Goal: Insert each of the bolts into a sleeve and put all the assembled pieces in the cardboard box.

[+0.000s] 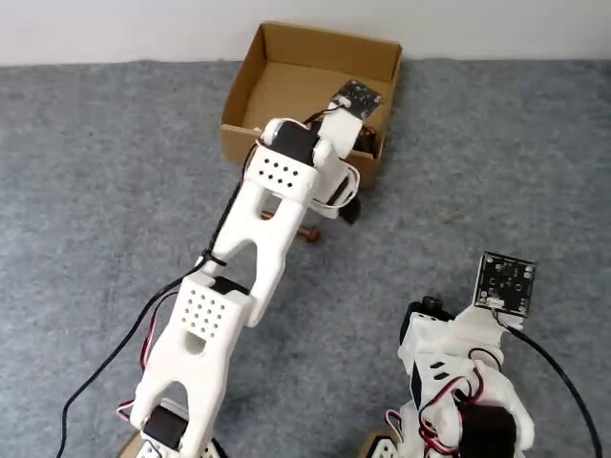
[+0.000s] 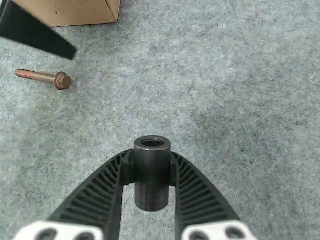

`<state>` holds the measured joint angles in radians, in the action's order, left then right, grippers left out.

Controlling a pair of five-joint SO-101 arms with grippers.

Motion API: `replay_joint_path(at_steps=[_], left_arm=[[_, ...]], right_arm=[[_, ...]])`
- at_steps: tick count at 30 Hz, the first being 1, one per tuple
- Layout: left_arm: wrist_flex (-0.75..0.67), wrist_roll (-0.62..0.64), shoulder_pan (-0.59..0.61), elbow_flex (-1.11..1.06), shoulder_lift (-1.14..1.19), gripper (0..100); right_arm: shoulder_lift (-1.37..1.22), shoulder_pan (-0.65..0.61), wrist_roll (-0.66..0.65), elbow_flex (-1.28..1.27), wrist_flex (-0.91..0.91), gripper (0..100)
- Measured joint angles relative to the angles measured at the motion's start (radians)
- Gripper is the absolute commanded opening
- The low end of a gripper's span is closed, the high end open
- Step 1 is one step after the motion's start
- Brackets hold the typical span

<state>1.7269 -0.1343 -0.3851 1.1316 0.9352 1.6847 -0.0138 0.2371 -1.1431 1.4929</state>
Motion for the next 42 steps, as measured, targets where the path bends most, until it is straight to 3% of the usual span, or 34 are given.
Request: replay_joint_path(at_steps=[7,12,23,42], left_arm=[[0.003,-0.526,0.137,-0.097,0.000,28],[0.003,-0.718,0.150,-0.150,0.000,24],[-0.164,-0.824,0.103,-0.157,0.040,24],[-0.091,-0.905,0.054,-0.163,0.104,24]], right_arm=[[0.000,0.000,0.000,0.000,0.000,0.8],[0.000,0.000,0.000,0.000,0.000,0.8],[0.000,0.000,0.000,0.000,0.000,0.8],[0.000,0.000,0.000,0.000,0.000,0.8]])
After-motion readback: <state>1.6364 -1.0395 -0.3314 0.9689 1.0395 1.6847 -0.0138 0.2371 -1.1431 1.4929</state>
